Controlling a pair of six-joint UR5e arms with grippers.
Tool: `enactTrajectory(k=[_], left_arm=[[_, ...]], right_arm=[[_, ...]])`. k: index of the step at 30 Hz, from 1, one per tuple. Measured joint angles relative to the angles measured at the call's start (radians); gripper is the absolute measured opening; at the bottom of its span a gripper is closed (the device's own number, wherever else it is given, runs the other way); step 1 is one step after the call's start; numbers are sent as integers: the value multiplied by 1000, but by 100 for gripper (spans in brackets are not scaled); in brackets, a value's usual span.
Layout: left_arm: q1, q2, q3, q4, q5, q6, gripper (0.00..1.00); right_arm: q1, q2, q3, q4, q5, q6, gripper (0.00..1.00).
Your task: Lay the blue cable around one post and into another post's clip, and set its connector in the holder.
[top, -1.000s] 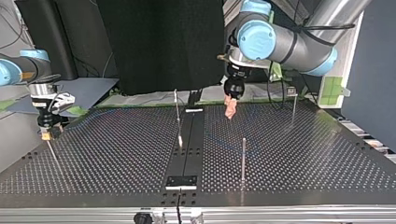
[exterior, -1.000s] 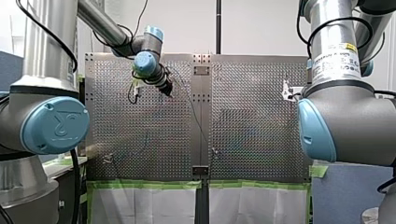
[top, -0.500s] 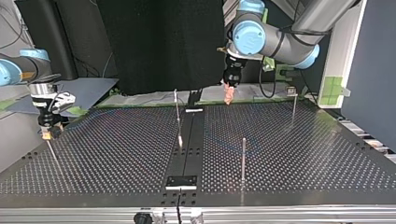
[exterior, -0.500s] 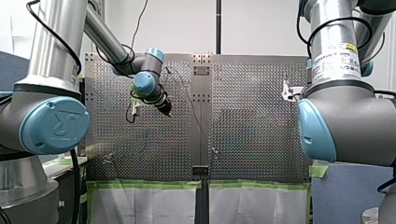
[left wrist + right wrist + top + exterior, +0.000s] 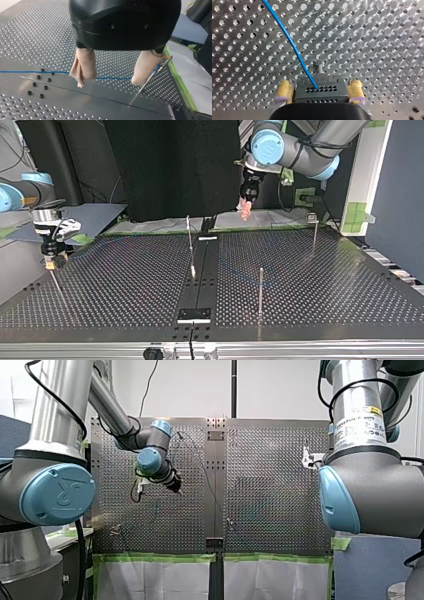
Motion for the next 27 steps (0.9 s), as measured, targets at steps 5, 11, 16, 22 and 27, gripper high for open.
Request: enactTrajectory(k=[5, 11, 16, 22, 27], left_arm=[[0, 0, -46, 46, 1, -3, 100], [0, 0, -105, 106, 3, -4, 100], [-3, 0, -157, 157, 13, -7, 100], [-4, 0, -217, 217, 42, -43, 100], [-5, 0, -237, 262, 78, -85, 100]], right_arm=[[0, 0, 0, -2, 0, 0, 100], [0, 0, 0, -8, 0, 3, 100], [0, 0, 0, -6, 0, 1, 100], [0, 0, 0, -5, 0, 0, 100], [0, 0, 0, -4, 0, 0, 100]])
